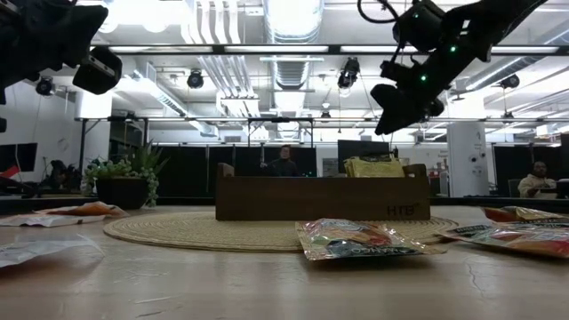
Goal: Pick & Place Tea
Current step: Put the right yellow tea bag into the right of the wooden organizer
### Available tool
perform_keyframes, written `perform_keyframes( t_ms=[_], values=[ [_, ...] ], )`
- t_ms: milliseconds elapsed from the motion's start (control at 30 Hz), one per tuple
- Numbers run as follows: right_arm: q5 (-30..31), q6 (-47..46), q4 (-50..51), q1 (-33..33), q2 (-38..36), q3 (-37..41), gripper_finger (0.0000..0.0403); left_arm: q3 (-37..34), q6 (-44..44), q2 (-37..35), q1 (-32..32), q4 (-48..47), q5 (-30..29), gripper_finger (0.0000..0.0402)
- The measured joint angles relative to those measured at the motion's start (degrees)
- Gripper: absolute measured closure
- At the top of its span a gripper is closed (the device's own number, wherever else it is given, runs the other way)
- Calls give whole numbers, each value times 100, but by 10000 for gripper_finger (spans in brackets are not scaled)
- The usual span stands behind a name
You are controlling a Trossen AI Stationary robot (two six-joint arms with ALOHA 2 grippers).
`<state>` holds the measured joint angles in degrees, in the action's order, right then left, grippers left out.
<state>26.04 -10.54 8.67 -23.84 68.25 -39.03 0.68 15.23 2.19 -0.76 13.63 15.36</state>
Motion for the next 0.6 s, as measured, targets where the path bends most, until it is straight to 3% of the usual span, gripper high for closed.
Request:
perform_keyframes(
  t_ms=[267, 467, 600],
  values=[
    [-15, 679, -199, -150, 4, -108, 269, -2, 1, -1, 0, 0, -1, 402],
    [234, -320, -346, -351, 12, -111, 278, 1, 0, 1, 0, -2, 2, 401],
    [-329, -823, -238, -767, 100, -111, 280, 1, 0, 0, 0, 0, 1, 402]
  ],
)
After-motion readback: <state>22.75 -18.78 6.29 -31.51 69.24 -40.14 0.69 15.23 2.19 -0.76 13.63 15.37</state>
